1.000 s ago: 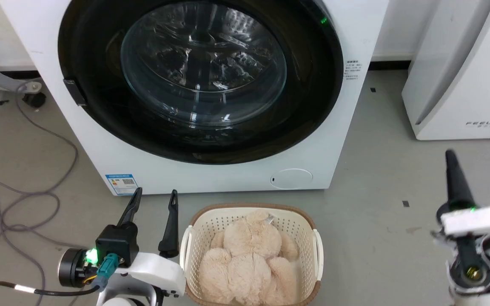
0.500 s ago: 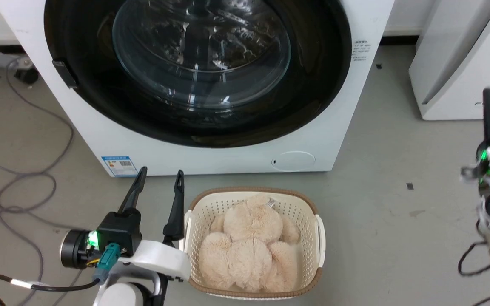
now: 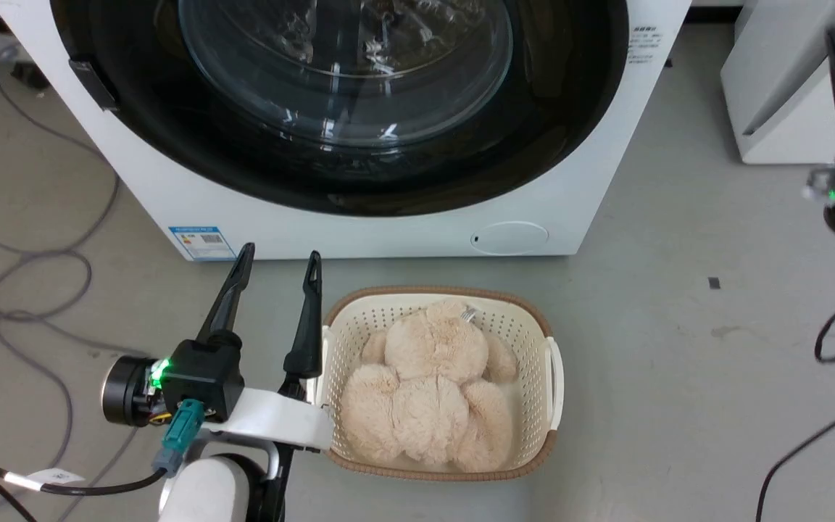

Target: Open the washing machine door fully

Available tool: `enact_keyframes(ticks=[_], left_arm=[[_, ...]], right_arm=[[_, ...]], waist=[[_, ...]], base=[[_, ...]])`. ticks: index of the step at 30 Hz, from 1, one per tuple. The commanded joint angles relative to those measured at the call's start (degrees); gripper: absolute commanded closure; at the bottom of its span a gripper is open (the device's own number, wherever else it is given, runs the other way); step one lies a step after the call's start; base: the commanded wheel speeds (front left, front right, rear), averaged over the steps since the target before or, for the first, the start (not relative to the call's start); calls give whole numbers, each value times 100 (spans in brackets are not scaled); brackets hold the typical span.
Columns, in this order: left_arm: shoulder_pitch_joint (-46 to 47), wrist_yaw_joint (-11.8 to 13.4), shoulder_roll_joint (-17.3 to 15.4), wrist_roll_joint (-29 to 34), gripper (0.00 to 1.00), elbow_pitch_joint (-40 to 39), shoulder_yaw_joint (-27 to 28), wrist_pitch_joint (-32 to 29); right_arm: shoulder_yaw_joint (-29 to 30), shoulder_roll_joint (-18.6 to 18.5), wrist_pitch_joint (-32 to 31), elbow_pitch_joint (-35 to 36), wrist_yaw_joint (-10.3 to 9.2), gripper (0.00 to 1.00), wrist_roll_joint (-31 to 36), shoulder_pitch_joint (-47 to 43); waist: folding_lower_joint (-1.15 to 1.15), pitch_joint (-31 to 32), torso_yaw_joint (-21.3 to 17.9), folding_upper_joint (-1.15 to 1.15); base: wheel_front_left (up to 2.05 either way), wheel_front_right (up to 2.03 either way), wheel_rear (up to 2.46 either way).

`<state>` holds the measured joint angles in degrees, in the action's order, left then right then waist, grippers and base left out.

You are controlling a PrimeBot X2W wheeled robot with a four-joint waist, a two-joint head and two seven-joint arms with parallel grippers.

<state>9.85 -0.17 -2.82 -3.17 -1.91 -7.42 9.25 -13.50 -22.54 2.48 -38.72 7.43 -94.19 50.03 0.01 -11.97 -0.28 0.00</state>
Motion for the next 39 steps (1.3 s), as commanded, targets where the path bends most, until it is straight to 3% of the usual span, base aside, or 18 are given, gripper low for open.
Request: enact_keyframes(ticks=[1, 10, 17, 39], left_arm=[[120, -16, -5, -19, 0, -45, -41, 64], [268, -21, -5, -16, 0, -118, -101, 172], [440, -8, -5, -45, 0, -182, -190, 280], [851, 88, -6, -221, 0, -247, -449, 543]], right_arm=[[-249, -114, -109, -208, 4, 100, -293, 362], [-1575, -211, -930, -1149, 4, 100, -1098, 1723], [-2662, -85, -1544, -1970, 5, 100, -1852, 3008], [-5124, 390, -2873, -3352, 6, 100, -3288, 5078]], waist=[[-1, -79, 13, 0], [-1, -357, 35, 0], [-1, -674, 74, 0], [-1, -1283, 199, 0]], base=[[0, 0, 0], [0, 0, 0], [0, 0, 0], [0, 0, 0]])
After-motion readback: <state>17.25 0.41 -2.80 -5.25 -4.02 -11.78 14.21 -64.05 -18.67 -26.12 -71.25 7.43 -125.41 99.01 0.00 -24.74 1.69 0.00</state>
